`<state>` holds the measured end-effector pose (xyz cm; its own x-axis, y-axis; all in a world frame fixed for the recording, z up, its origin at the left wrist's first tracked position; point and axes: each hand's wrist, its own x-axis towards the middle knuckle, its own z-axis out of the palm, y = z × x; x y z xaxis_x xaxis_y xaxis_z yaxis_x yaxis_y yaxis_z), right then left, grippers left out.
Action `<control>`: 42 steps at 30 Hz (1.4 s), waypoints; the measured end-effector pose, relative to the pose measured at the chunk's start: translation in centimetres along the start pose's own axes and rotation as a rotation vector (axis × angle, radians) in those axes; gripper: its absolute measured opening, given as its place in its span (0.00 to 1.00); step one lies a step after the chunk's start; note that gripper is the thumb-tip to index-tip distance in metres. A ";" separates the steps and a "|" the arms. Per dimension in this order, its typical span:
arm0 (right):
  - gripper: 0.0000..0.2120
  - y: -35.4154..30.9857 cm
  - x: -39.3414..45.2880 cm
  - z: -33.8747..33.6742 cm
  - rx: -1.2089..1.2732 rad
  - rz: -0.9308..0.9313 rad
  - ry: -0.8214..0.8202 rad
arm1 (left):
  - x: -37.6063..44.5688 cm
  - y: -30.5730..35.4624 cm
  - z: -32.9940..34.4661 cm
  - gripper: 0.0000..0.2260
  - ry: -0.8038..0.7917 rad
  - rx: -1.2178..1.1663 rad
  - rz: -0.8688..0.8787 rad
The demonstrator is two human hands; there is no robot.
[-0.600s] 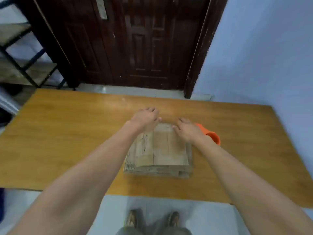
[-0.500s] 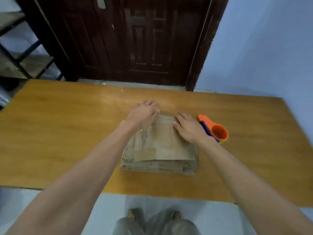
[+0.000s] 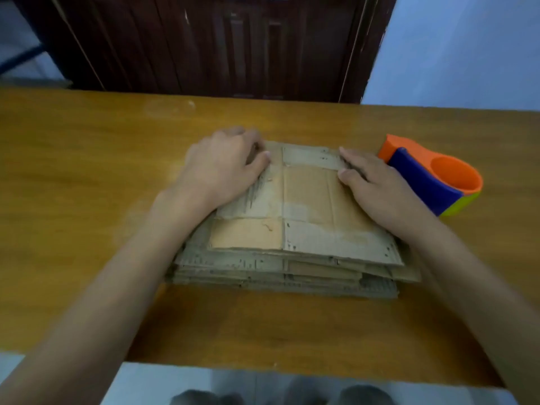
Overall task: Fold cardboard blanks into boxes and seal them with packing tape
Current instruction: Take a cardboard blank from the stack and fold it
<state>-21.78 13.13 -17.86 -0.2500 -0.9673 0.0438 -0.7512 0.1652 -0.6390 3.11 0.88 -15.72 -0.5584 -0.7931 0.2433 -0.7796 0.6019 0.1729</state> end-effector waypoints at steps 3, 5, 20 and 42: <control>0.24 0.3 0.0 0.2 -0.008 -0.019 0.028 | -0.8 0.3 0.8 0.14 0.026 -0.047 -0.039; 0.24 0.3 -0.2 0.6 -0.025 -0.028 0.059 | -0.9 0.4 1.0 0.13 0.037 -0.074 -0.042; 0.25 -0.7 0.1 -0.5 -0.255 -0.058 -0.086 | -1.6 0.1 1.8 0.15 0.045 -0.142 -0.101; 0.17 -2.7 0.3 -0.4 -0.249 -0.174 0.143 | -1.4 -0.1 1.6 0.11 0.121 -0.218 -0.069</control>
<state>-20.08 12.49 -15.81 -0.1752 -0.9510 0.2547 -0.9118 0.0591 -0.4064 3.52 1.80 -17.64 -0.4577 -0.8238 0.3343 -0.7277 0.5632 0.3915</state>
